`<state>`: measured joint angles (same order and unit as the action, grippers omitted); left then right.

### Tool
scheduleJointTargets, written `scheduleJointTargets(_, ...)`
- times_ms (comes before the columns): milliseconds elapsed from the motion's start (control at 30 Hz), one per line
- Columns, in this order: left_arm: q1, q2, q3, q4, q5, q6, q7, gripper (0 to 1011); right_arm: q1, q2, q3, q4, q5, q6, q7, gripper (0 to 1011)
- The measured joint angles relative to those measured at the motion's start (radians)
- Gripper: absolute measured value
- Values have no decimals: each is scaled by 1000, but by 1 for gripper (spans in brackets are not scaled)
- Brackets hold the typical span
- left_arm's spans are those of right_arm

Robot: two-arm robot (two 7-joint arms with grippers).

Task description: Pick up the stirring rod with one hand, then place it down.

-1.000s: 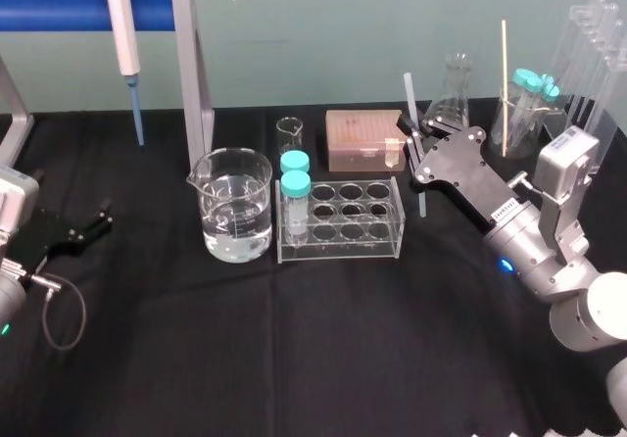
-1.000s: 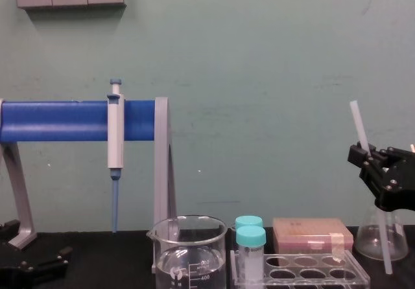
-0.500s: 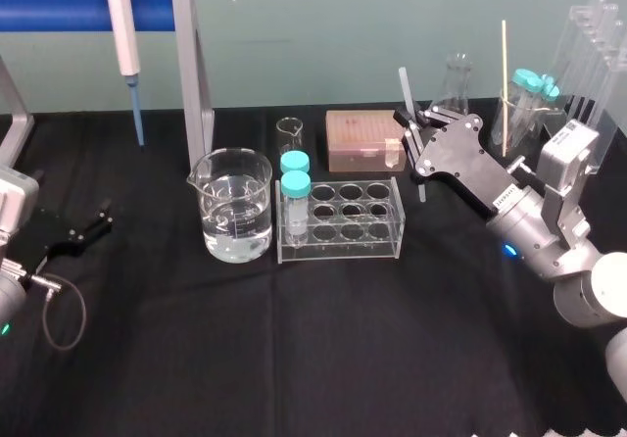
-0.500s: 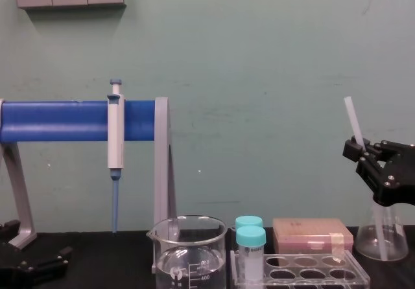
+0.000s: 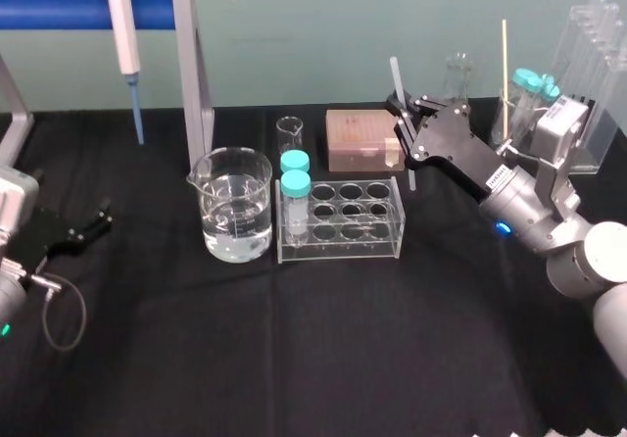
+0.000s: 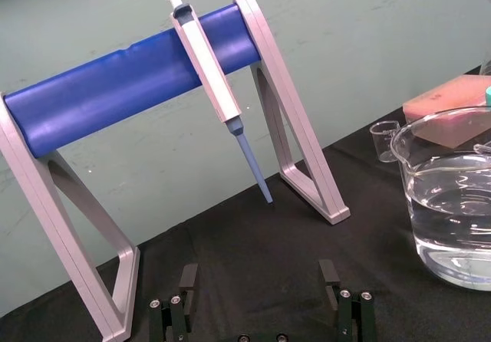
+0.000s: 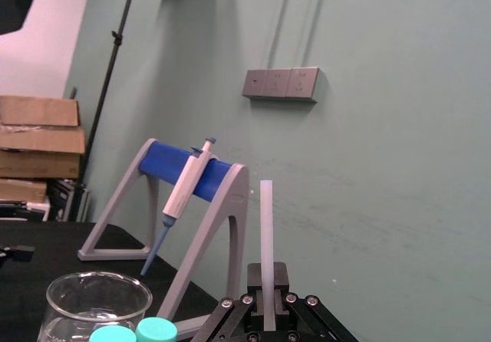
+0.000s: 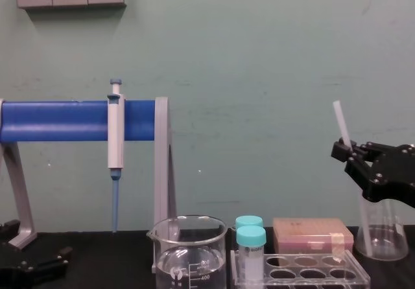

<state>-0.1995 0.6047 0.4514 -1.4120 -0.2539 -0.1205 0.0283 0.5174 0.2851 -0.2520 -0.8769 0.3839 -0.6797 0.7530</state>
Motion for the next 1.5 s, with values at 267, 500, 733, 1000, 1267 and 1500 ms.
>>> scheduleJointTargets(267, 0, 0, 0, 0, 0, 0, 0, 1000, 70, -19, -21, 104, 30, -31, 83, 72)
scheduleJointTargets(500, 0, 0, 0, 0, 0, 0, 0, 1000, 107, -31, -35, 160, 47, -46, 132, 72)
scheduleJointTargets(733, 0, 0, 0, 0, 0, 0, 0, 1000, 146, -46, -46, 224, 58, -69, 173, 72)
scheduleJointTargets(1000, 0, 0, 0, 0, 0, 0, 0, 1000, 186, -67, -50, 296, 71, -88, 212, 72)
scheduleJointTargets(1267, 0, 0, 0, 0, 0, 0, 0, 1000, 234, -95, -46, 393, 87, -107, 265, 72)
scheduleJointTargets(1500, 0, 0, 0, 0, 0, 0, 0, 1000, 269, -118, -37, 471, 89, -114, 291, 72)
